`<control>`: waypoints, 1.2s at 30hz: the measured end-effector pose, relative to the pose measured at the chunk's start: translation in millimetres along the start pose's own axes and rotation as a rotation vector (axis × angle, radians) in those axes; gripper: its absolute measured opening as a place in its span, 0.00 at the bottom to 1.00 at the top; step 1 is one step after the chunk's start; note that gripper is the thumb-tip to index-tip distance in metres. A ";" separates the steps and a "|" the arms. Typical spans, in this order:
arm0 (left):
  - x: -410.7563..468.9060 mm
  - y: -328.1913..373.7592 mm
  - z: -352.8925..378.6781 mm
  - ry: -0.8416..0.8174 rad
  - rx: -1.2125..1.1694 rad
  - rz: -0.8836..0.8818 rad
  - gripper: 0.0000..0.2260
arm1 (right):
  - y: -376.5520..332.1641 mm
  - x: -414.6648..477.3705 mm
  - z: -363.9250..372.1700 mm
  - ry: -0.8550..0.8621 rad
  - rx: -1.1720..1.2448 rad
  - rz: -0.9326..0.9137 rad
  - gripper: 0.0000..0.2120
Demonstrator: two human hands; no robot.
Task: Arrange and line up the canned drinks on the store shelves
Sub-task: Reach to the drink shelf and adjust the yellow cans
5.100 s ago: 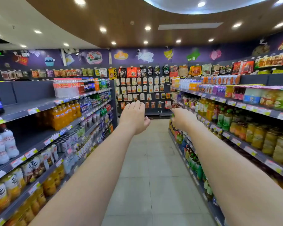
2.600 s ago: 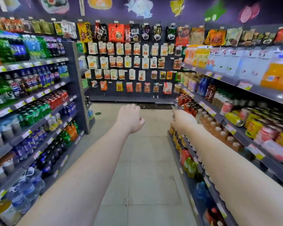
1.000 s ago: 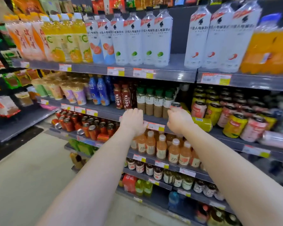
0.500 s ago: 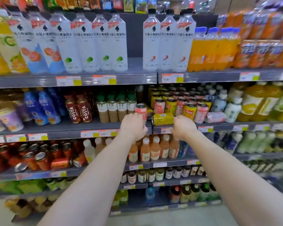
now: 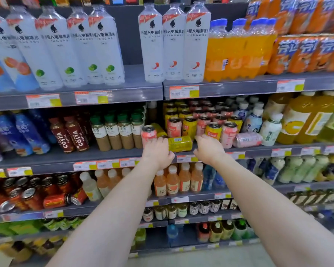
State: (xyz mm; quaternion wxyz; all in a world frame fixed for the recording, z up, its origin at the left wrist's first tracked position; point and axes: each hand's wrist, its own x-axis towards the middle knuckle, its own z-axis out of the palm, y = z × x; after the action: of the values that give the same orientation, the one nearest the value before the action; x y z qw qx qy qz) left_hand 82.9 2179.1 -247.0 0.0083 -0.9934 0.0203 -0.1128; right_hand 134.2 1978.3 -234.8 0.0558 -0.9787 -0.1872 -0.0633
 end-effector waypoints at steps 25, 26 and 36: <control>22.5 9.7 16.0 0.071 -0.110 -0.139 0.17 | -8.2 70.0 43.5 0.035 -0.118 -0.387 0.29; 22.6 9.1 15.2 0.075 -0.107 -0.141 0.18 | -8.0 69.5 44.1 0.032 -0.107 -0.383 0.29; 21.8 8.1 18.0 0.068 -0.125 -0.130 0.17 | 2.3 62.8 51.9 0.056 -0.060 -0.339 0.34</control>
State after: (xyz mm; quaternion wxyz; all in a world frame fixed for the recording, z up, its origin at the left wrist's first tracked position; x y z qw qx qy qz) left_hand 107.8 2170.3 -259.9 -0.0619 -0.9867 -0.0370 -0.1455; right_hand 198.3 2005.6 -277.1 0.0201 -0.9322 -0.3459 -0.1049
